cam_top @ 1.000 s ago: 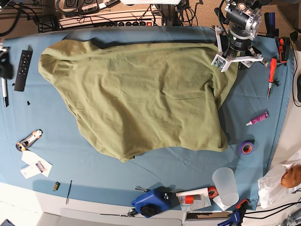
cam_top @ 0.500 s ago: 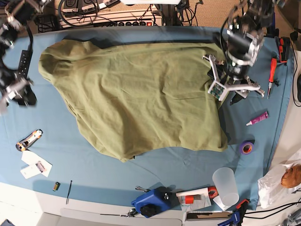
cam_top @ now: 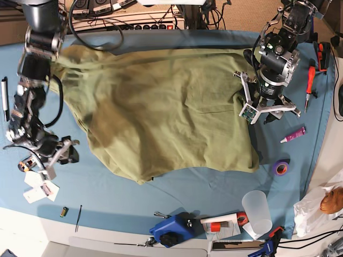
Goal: Layout the t-shirt on the table in an organized manner, then fold the t-shirt properly
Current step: 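Release the shirt and grasp its hem corner with the right gripper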
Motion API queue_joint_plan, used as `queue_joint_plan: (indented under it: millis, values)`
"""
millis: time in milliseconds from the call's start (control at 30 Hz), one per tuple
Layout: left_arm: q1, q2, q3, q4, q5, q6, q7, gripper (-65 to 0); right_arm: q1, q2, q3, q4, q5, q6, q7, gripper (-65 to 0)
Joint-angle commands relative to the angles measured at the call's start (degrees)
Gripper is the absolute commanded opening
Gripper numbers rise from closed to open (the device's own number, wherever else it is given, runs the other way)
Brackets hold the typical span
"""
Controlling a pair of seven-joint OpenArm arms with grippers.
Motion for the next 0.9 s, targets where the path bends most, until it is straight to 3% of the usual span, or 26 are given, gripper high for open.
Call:
queue_joint_plan:
  millis: [0, 267, 533, 733, 867]
  values:
    - [-0.42, -0.5, -0.39, 0.92, 0.79, 0.44, -1.03, -34.1, 3.21, 0.15, 0.02, -1.68, -0.42, 0.42, 2.54, -41.5]
    - [-0.39, -0.48, -0.39, 0.92, 0.79, 0.44, -1.01, -34.1, 8.28, -4.59, -0.04, -14.75, -3.15, 1.81, 3.56, -41.5]
    - [-0.39, -0.48, -0.39, 0.92, 0.79, 0.44, -0.98, -34.1, 7.5, -5.22, -0.09, -15.06, -4.37, 1.55, 2.97, -41.8]
    - [-0.39, -0.48, -0.39, 0.92, 0.79, 0.44, -1.03, -34.1, 4.61, -5.25, -0.09, -15.06, -4.61, 1.55, 5.44, -51.8]
    - [-0.42, -0.48, -0.39, 0.92, 0.81, 0.44, -1.07, -34.1, 3.21, -5.25, -0.09, -15.06, -4.63, 1.55, 5.6, -53.2]
